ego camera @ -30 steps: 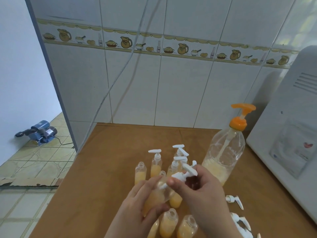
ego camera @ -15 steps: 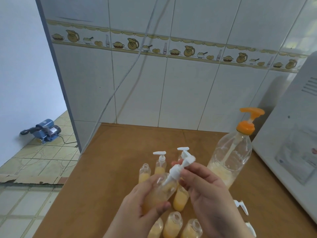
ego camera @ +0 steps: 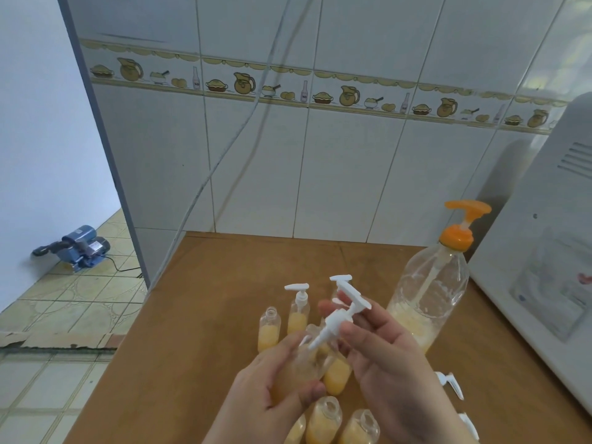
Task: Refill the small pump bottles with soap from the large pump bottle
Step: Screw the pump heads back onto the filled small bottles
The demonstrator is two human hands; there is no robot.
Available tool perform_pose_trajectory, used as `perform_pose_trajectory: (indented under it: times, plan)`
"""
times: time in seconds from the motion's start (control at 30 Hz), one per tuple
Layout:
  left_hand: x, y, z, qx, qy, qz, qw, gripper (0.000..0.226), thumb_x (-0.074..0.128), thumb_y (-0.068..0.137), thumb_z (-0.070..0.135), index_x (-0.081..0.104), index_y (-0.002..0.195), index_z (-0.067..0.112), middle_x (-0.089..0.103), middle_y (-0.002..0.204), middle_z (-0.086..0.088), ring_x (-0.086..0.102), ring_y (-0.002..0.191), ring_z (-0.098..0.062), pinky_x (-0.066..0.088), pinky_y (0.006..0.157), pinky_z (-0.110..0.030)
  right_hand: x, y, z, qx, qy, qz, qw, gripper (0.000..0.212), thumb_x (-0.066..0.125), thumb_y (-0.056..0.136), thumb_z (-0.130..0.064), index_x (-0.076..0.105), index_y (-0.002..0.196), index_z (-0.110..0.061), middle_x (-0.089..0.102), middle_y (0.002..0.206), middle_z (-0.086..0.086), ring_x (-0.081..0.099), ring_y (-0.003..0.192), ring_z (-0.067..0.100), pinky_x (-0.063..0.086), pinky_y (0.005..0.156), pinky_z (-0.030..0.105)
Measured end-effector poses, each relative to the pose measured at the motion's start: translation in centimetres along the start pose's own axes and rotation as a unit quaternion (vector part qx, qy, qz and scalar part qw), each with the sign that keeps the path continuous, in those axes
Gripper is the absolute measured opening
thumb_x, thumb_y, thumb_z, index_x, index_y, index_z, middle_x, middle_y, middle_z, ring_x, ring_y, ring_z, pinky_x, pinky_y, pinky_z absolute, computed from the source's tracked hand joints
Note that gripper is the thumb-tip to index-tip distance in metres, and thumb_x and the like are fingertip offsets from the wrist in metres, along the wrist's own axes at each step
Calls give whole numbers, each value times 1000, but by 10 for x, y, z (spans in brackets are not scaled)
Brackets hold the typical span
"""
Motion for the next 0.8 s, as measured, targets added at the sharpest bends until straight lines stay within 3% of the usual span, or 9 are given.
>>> perform_pose_trajectory:
  times: [0.1,0.17,0.23,0.4,0.5,0.63,0.73,0.8]
  plan:
    - [2,0,1,0,4,-7,1000,67,50,38,95,29,101,86,43,114,52,56,101,11,44,91,-13,-8,-1,-1,-24,-51,65,996,65,93,25,-49,71,76,-15,64,79,5,59,72,19,51,69,24]
    - [4,0,-2,-12,-18,-8,1000,67,56,36,93,35,99,84,52,112,44,61,83,1,51,88,-25,-9,0,2,-12,-22,65,998,65,91,28,-50,72,79,-16,69,87,4,62,77,17,45,79,31]
    - [3,1,-5,-19,-31,-5,999,65,59,35,92,39,96,83,58,109,38,60,76,-2,52,84,-28,-7,0,3,8,15,48,999,68,91,31,-42,73,91,-14,71,101,8,65,86,19,40,84,37]
    - [5,1,-2,-10,-15,-14,1000,68,54,38,93,36,102,82,55,110,40,61,89,3,49,86,-22,-15,-1,4,-11,2,80,997,66,95,18,-45,74,75,-16,63,81,8,59,75,16,44,75,28]
    - [4,2,-3,-15,-18,-12,1000,70,55,39,93,37,105,80,55,111,40,61,88,0,49,86,-22,-13,-1,5,-5,16,57,998,75,93,22,-44,75,88,-13,71,99,7,65,88,17,44,82,33]
    - [6,2,-1,1,6,-22,1000,74,56,48,87,31,116,74,43,118,49,45,114,19,34,91,-2,-10,-5,2,-26,-48,44,998,82,94,22,-46,75,96,-17,65,85,3,64,75,12,52,68,22]
    - [5,1,-2,-8,12,-20,1000,69,51,42,93,27,106,83,38,115,55,40,113,25,31,87,3,-10,-5,7,-18,-8,27,999,88,95,26,-38,70,106,-13,71,101,11,68,86,18,51,74,27]
    - [5,0,-1,-2,34,-15,999,66,46,41,96,21,102,87,33,114,59,36,112,28,29,85,5,-14,-5,7,-28,-55,48,997,84,94,23,-47,74,99,-17,71,87,5,66,77,16,53,67,21]
Point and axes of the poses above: each hand's wrist, its own y-axis towards the middle knuckle, its own x-axis out of the palm, z = x × y, the point moved 8 cm from there along y, towards the middle knuckle
